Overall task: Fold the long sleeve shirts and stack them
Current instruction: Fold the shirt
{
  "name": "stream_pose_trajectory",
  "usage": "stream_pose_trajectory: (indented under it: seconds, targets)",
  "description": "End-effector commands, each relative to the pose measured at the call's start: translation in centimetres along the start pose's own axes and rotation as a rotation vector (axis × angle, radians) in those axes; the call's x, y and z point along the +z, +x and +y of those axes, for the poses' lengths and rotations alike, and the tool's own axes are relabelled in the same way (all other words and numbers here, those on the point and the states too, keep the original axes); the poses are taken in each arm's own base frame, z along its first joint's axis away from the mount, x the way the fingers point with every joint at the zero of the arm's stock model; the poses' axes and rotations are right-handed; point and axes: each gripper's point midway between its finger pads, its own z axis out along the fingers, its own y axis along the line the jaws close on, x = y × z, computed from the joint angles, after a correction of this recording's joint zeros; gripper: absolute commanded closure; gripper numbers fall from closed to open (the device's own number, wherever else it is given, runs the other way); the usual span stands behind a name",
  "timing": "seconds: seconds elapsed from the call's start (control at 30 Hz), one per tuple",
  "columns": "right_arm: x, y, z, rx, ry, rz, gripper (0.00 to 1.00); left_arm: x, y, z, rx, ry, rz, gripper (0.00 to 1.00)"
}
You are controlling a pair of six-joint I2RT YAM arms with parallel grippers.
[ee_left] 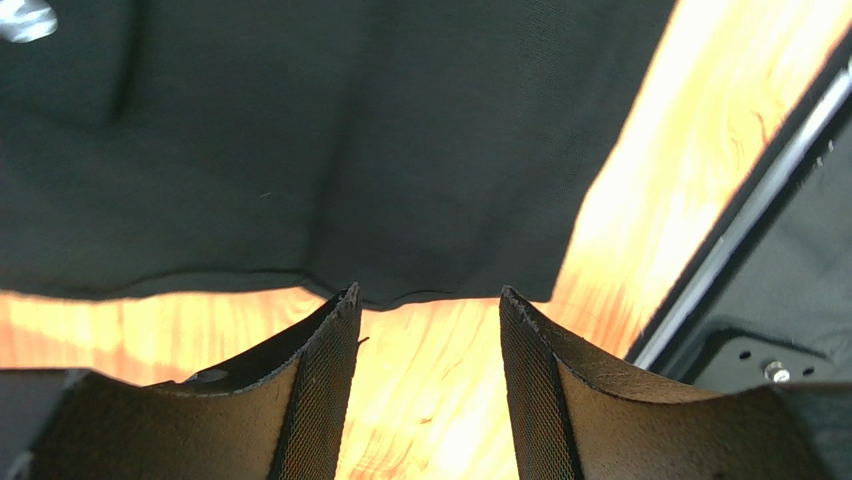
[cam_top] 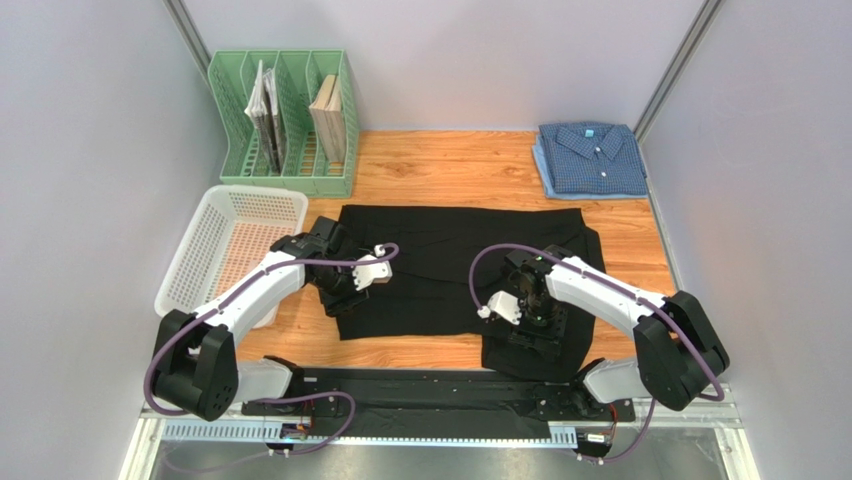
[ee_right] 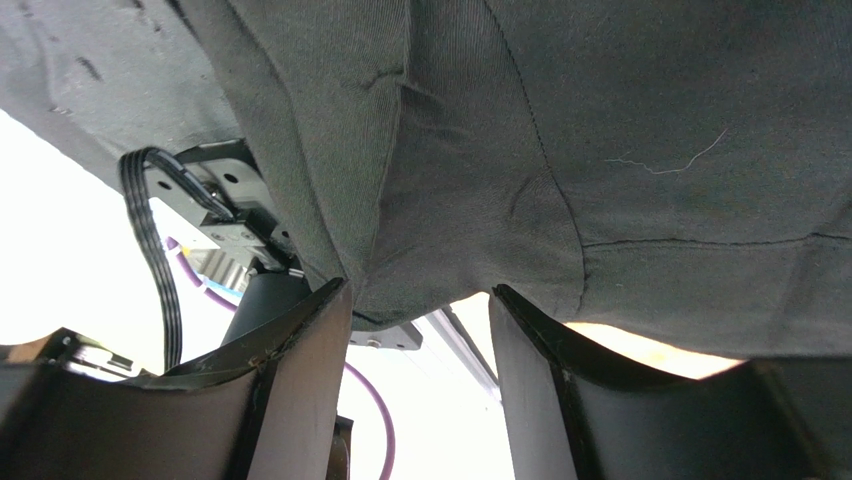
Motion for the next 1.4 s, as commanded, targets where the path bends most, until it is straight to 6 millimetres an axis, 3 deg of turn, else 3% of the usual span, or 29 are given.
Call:
stream_pose_trajectory:
  seconds: [0.0, 0.33, 0.47, 0.8, 0.9, 0.93, 0.97, 1.03, 1.13, 1.37]
  targets:
    - [-0.5, -0.7, -1.1, 0.057, 0.103, 0.036, 0.42, -1.8, -2.6, 2.0, -0.044, -0.075, -0.138, 0.41]
    - [0.2, -1.2, -0.8, -0.010, 0.167, 0.140, 0.49, -2.4, -2.8, 3.2, -0.088, -0.117, -0.177, 0.41]
    - [0.1, -1.7, 0.5, -0.047, 0.103, 0.147, 0.52, -2.5, -2.5, 3.3, -0.104, -0.118, -0.175, 0.41]
    - [0.8, -1.8, 1.3, -0.047, 0.023, 0.200, 0.63, -2.1, -2.3, 3.4, -0.100, -0.101, -0.163, 0.41]
    - [1.1, -1.7, 1.6, -0.044, -0.002, 0.227, 0.76, -2.2, -2.4, 3.6, -0.093, -0.104, -0.167, 0.41]
    - [1.1, -1.7, 1.6, -0.044, -0.002, 0.229, 0.91, -2.2, -2.4, 3.5, -0.092, -0.099, -0.162, 0.41]
    - [1.2, -1.7, 1.4, -0.040, 0.003, 0.231, 1.00, -2.3, -2.4, 3.6, -0.083, -0.100, -0.164, 0.41]
    - [1.1, -1.6, 1.2, -0.038, 0.017, 0.233, 1.00, -2.1, -2.3, 3.2, -0.079, -0.081, -0.158, 0.41]
    - [0.6, -1.9, 0.9, -0.032, 0.045, 0.198, 1.00, -1.9, -2.1, 2.0, -0.056, -0.019, -0.158, 0.44]
    - [-3.2, -3.2, -1.0, -0.015, 0.120, 0.119, 1.00, -1.6, -1.3, -0.9, 0.103, 0.093, -0.146, 0.46]
